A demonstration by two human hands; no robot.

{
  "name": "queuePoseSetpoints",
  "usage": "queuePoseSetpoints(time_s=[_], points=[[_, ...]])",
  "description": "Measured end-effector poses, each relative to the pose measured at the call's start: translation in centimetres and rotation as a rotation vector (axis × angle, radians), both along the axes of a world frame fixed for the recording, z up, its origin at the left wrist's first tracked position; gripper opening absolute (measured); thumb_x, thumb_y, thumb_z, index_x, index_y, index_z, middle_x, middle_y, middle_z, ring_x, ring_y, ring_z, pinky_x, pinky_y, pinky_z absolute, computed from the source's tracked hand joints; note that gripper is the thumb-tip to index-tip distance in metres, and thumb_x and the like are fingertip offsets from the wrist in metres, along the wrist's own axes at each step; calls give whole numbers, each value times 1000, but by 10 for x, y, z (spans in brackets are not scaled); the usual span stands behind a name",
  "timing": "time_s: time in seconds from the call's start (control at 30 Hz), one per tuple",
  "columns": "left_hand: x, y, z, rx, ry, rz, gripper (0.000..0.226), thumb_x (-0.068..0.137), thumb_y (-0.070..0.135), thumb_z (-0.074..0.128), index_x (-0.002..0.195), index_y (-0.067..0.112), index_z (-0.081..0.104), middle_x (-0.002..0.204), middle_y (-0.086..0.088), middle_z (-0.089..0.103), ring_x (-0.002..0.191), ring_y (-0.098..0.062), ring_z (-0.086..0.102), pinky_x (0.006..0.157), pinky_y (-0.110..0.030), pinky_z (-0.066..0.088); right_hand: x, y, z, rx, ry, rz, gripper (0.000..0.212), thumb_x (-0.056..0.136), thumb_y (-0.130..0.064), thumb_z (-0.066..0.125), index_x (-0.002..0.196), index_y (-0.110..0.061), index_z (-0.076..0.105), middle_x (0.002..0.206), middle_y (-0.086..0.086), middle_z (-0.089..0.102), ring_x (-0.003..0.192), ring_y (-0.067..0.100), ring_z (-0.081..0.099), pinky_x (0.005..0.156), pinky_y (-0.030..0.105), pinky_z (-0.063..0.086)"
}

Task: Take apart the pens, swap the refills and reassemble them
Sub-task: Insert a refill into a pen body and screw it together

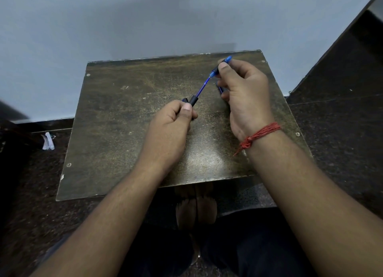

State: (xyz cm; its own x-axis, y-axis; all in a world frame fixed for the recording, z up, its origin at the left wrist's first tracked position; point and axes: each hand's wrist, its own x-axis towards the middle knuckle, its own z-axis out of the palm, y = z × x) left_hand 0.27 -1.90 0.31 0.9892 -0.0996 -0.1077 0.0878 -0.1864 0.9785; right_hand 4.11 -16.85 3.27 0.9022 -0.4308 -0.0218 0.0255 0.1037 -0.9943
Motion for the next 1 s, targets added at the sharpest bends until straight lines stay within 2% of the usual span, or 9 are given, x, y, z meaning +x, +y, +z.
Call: queuePoseSetpoints(time_s=[0.17, 0.37, 0.57, 0.7, 0.87, 1.0], points=[[0, 0, 1, 11, -4, 4, 33, 95, 49, 46, 86, 25, 67, 51, 18, 45, 47, -3, 36, 54, -32, 29, -1, 2, -2, -30, 15, 77, 7, 92, -19, 67, 89, -20, 73, 80, -7, 72, 68, 1, 61, 60, 16, 45], [0, 0, 2, 24, -8, 18, 33, 95, 49, 45, 87, 25, 66, 50, 19, 47, 47, -2, 38, 54, -32, 30, -1, 0, -3, -20, 23, 95, 8, 91, -20, 66, 89, -20, 74, 76, -9, 73, 69, 1, 63, 60, 17, 46], [0, 0, 3, 7, -4, 17, 34, 95, 48, 45, 88, 22, 66, 49, 19, 47, 47, -2, 38, 53, -33, 29, -1, 0, -4, -44, 45, 115, 10, 91, -19, 65, 92, -20, 75, 80, -9, 73, 72, 2, 61, 63, 19, 46], [0, 0, 4, 14, -11, 21, 34, 95, 48, 45, 88, 23, 66, 51, 19, 47, 49, -3, 38, 55, -33, 30, -4, 5, -4, -112, 27, 227, 10, 90, -18, 65, 93, -19, 75, 85, -5, 74, 74, 4, 61, 62, 17, 46], [0, 3, 5, -11, -17, 33, 33, 98, 44, 44, 89, 21, 66, 52, 16, 44, 48, -5, 34, 54, -32, 29, -6, 8, -5, -136, 80, 327, 9, 88, -24, 66, 91, -22, 74, 84, -6, 74, 76, 5, 63, 65, 26, 46], [0, 2, 6, -16, -9, 38, 33, 96, 46, 44, 87, 23, 66, 51, 16, 44, 47, -5, 35, 53, -31, 29, -6, 5, -5, -131, 88, 360, 10, 86, -28, 66, 89, -22, 74, 82, -7, 74, 77, 5, 64, 66, 28, 46]])
